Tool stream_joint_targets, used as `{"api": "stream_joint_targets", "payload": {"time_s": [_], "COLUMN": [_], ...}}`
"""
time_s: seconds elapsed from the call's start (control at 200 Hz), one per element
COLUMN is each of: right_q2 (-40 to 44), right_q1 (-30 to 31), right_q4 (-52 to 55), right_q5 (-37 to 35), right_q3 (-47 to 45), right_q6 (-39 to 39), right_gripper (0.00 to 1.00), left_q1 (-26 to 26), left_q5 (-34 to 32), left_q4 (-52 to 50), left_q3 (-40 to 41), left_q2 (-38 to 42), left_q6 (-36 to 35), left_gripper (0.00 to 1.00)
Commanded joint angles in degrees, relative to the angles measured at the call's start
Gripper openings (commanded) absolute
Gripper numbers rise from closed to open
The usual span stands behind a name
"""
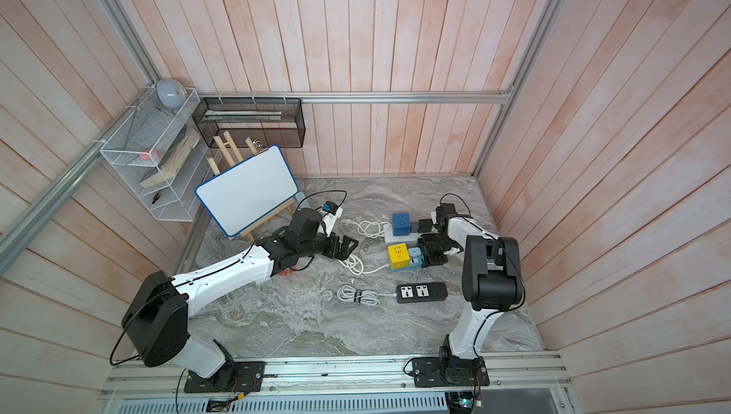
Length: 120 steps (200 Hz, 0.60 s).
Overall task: Pull the plug off the socket
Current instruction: Move the socket to the center of the board.
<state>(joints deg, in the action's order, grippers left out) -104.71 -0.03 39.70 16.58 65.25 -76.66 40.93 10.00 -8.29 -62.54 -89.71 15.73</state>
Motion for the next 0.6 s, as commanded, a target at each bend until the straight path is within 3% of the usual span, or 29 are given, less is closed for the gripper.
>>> {"api": "stream_joint_targets", "payload": {"time_s": [0.0,0.295,0.595], "right_q2": [-3.22,-3.38,-4.06], "right_q1": [3.04,7.78,10.93], "right_q4": [0.08,0.94,2.11], "right_q5": [-1.13,-1.61,-1.89], "right_q3": [-0.93,0.41,1.89], "right_q6": [-1.0,-3.23,-3.23], "right_gripper": [0.28,0.23,0.21], "left_q1": [0.37,3.06,4.75], "left_q5": [3.31,8.94,10.37], "left_q4": [2.23,1.18,1.28], "left_q3": [0.76,-0.92,-3.38], "left_q2": [0.17,-2.19,-6.95], "left_q6": [-4.9,-17.4,-24.29], "left_gripper": [1.0,1.0,0.99]}}
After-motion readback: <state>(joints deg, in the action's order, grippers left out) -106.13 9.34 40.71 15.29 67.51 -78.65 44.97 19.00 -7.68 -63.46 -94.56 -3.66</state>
